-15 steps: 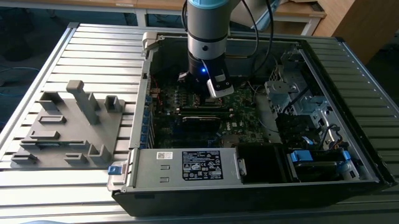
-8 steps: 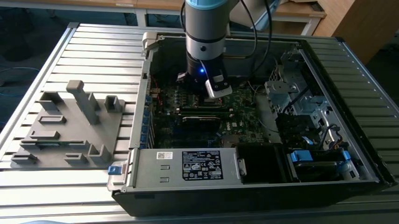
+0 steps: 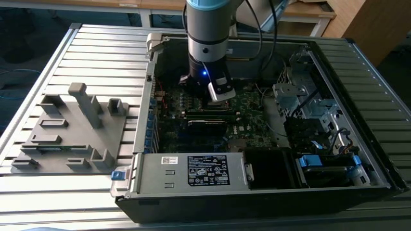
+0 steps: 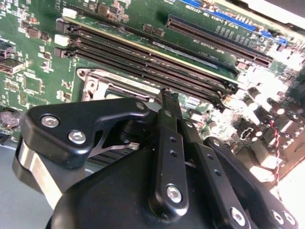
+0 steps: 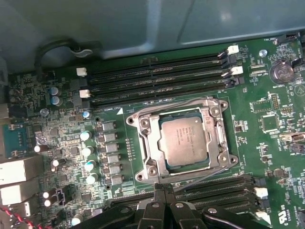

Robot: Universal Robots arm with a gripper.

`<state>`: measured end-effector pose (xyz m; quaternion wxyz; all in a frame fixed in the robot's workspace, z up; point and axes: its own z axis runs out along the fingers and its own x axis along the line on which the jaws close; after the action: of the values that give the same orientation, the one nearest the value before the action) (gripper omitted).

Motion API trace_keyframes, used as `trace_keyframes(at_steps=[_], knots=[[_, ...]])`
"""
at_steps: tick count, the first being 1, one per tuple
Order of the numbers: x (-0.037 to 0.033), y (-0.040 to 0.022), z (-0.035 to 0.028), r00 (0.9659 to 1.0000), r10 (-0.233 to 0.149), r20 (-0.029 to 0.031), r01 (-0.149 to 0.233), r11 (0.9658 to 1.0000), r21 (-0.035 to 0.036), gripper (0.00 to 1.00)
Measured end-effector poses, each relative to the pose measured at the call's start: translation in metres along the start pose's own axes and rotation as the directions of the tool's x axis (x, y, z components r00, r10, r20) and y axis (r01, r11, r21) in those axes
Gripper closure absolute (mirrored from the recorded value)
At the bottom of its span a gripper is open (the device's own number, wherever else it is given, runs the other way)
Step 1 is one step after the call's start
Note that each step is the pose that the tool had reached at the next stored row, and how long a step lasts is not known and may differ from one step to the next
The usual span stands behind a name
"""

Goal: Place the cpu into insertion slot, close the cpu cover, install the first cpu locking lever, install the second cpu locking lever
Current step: 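Install the second cpu locking lever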

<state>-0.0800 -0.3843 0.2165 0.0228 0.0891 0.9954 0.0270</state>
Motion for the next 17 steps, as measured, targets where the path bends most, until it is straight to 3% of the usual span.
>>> trace_keyframes(at_steps=[9,17], knots=[[0.0071,-0.0015,0.0045,1.0000,0.000,0.0000,0.000,1.0000,-0.0001,0.90],[0.0073,-0.0017,0.0069,1.0000,0.000,0.0001,0.000,1.0000,-0.0003,0.90]])
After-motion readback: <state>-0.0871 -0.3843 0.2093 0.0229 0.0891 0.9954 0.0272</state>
